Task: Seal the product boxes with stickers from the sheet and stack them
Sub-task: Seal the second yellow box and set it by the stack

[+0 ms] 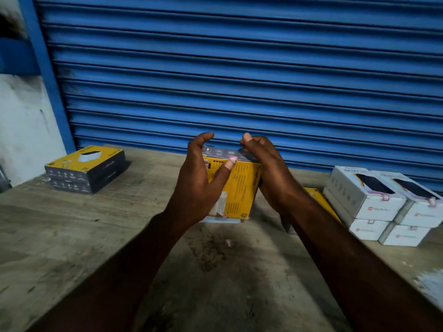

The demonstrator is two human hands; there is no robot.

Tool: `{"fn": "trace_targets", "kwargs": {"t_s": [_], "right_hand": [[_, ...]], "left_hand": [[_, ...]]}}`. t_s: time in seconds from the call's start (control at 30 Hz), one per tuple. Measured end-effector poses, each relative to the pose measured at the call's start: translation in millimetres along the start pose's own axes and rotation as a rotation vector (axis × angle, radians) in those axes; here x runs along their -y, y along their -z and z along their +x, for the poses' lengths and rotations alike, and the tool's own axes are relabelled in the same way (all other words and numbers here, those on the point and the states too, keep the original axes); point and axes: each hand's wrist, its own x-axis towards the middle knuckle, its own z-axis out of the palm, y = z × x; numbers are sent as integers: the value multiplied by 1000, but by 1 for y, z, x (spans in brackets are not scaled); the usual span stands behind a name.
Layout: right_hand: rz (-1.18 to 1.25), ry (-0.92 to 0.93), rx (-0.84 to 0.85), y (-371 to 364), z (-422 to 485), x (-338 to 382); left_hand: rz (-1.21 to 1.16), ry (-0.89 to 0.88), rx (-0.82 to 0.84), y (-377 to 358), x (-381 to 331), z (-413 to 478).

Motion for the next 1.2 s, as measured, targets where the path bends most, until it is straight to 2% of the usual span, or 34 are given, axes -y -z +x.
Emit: {"fn": "trace_targets", "kwargs": {"t_s": [0.1,0.2,0.33,0.53,0.67,0.77,0.93,1.07,1.13,1.2], "right_hand": [[-83,14,85,5,-2,0],[-248,94,92,7,-6,2],[-274,118,168,10,-7,4],[-328,263,228,4,-5,0],[-329,212,185,9,-3,-1],[-229,138,114,14,0,5],[66,8,0,18,6,9],[217,-105,-154,21,14,3],[141,-156,-192,22,16,-3],[-86,-92,-188,20,16,-11]], "left_hand": [[-21,8,90,7,3,2],[-184,43,128,11,4,2],[-458,167,48,9,2,5],[-591,205,-20,6,-3,8],[-680,263,3,4,1,11],[-764,334,33,6,5,13],[-483,368,153,9,9,12],[-456,492,266,5,11,8],[-482,553,254,4,11,7],[-541,640,183,2,10,8]]}}
